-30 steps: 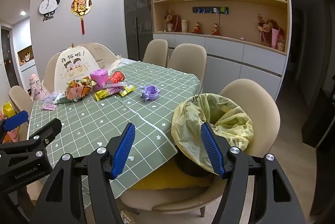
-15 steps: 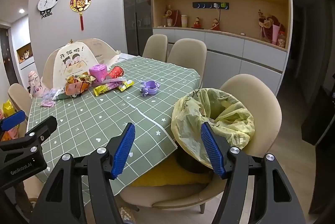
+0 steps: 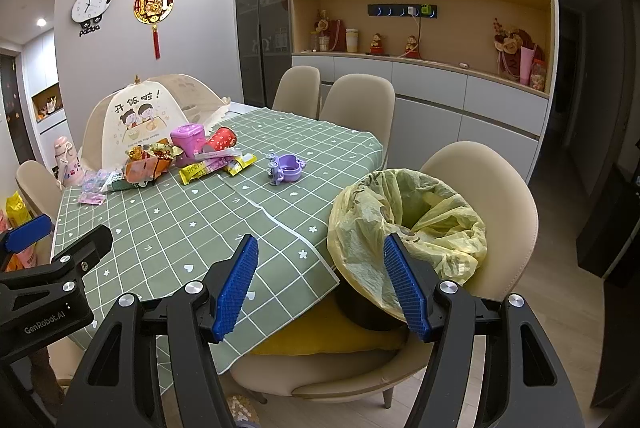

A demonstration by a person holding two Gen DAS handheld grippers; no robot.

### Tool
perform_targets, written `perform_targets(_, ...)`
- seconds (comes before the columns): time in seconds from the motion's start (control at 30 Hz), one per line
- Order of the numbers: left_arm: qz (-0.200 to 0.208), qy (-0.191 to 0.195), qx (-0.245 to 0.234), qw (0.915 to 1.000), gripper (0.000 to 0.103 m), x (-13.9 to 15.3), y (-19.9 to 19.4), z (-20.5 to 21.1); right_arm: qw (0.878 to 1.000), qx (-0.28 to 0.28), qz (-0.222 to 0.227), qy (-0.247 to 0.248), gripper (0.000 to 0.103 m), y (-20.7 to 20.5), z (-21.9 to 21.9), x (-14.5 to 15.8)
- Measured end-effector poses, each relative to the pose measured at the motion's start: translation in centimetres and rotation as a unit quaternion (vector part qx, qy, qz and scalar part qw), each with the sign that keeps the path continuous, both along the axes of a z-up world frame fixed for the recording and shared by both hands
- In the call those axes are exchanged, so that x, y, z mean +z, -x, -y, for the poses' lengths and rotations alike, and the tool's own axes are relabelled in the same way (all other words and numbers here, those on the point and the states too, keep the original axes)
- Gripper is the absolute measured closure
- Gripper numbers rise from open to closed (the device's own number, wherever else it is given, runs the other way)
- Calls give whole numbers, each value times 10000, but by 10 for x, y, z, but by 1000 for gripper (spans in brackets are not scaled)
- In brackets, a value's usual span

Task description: Collect trash

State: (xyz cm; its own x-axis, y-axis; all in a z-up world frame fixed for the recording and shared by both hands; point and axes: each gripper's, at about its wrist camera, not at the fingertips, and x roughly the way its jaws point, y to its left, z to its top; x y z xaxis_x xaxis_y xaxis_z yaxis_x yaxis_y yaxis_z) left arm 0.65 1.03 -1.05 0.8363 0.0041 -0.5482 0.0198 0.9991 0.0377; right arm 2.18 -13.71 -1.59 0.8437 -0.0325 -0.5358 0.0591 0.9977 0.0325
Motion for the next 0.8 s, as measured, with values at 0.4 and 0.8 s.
perform_targets(0.4, 2, -5, 14, 10000, 9, 0, 1, 1, 10000, -3, 20, -15, 41, 2, -1, 0)
perform_targets(0.8, -26, 0, -11, 10000, 9, 1, -1, 1, 10000, -35, 15, -30, 41, 1, 1, -1)
